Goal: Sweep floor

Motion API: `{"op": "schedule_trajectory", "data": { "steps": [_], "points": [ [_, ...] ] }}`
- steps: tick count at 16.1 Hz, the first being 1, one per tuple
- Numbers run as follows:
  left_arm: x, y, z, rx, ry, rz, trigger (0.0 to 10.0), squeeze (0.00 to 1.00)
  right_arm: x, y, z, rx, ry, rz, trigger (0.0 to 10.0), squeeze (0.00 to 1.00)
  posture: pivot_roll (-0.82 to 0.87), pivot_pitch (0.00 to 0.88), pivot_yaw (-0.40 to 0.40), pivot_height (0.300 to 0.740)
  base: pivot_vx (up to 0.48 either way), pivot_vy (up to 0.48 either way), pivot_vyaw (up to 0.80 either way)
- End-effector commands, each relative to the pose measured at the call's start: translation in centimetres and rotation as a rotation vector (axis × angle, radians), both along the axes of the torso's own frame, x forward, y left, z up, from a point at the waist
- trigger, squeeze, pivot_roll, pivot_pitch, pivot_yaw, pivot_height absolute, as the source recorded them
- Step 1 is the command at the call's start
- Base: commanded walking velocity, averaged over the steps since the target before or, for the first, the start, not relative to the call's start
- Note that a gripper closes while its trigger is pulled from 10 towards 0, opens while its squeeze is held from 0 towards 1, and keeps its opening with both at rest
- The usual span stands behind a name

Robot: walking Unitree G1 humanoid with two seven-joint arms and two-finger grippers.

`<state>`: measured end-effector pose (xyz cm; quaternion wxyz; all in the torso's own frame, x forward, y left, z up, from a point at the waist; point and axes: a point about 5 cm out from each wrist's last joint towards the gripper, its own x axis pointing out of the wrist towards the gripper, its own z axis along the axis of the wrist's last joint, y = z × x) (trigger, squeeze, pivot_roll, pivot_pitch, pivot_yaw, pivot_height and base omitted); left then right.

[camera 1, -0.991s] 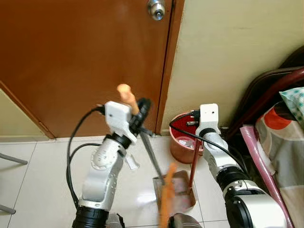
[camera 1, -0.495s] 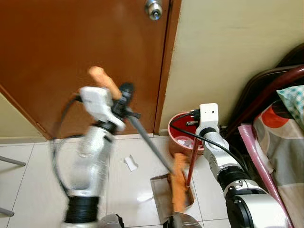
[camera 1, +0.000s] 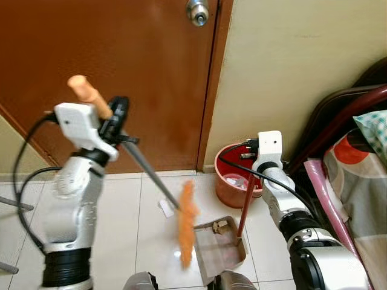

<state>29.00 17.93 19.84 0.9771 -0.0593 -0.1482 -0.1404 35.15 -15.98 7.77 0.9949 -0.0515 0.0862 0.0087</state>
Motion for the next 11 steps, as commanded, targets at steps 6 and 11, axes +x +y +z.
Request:
{"op": "schedule_trajectory", "data": {
  "steps": [6, 11],
  "points": [
    [-1.2, -0.6, -2.3, 0.170, 0.013, -0.047, 10.0, 0.00, -0.4, -1.6, 0.6, 0.052, -0.079, -0.080, 10.0, 0.00, 0.03, 0.047, -0.052, 0.740, 0.000, 0.000, 0.00],
    [-2.0, -1.8, -6.6, 0.245, 0.126, -0.013, 10.0, 0.00, -2.7, -3.9, 0.9, 0.185, -0.163, -0.230, 10.0, 0.00, 0.02, 0.009, -0.031, 0.740, 0.000, 0.000, 0.00]
  ]
}}
